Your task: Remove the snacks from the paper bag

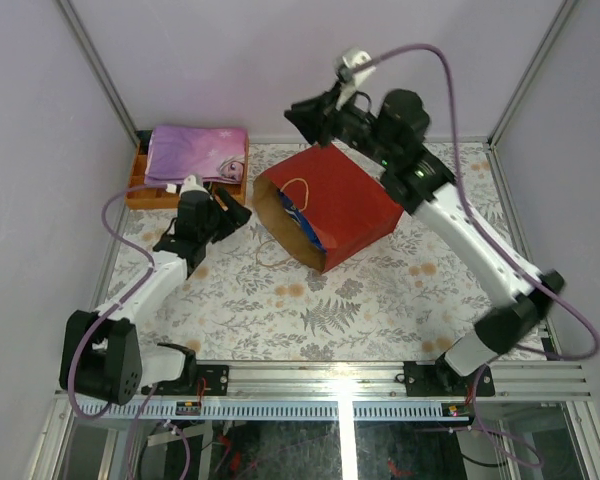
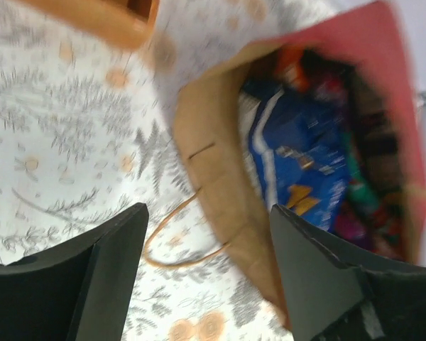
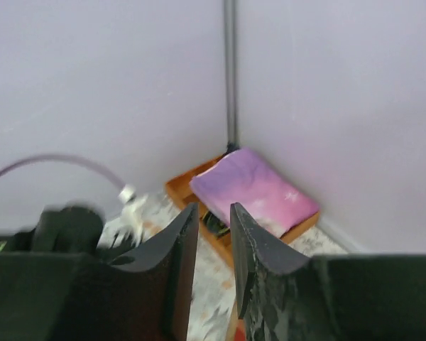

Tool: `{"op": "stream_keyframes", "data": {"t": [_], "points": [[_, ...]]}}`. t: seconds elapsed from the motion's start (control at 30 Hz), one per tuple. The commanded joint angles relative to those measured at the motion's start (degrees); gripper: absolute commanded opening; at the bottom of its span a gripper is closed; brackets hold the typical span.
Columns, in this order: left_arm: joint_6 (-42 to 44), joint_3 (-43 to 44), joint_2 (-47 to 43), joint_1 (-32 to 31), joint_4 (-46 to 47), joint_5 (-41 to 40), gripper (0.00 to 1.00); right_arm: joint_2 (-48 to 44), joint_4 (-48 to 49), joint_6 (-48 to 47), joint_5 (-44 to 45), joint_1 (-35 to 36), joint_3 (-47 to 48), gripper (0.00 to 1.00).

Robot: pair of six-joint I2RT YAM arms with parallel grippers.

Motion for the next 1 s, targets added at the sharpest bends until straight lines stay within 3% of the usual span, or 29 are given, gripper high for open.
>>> {"op": "stream_keyframes", "data": {"t": [0.0, 0.13, 0.33, 0.73, 0.97], "points": [[-3.91, -6.81, 3.12, 0.11, 13.23, 6.32, 0.62, 18.15, 0.94, 0.38, 0.11, -1.43, 10.5, 0.31], [-4.65, -9.42, 5.16, -0.18, 20.15, 9.62, 0.45, 29.41, 1.79, 0.1, -0.61, -1.52, 16.77, 0.29], [-5.09, -6.07, 12.0, -0.27, 26.06, 12.35, 0.26, 39.34, 3.71, 0.63, 0.1, -1.51, 17.25, 0.22], [-7.3, 7.11, 29.74, -0.28, 30.98, 11.89, 0.2, 38.55, 5.62, -1.22, 3.84, -1.64, 12.53, 0.2], [-7.24, 12.74, 34.0, -0.13, 29.93, 10.32, 0.19, 38.84, 2.88, -2.0, 4.24, -6.29, 14.43, 0.18]]}}
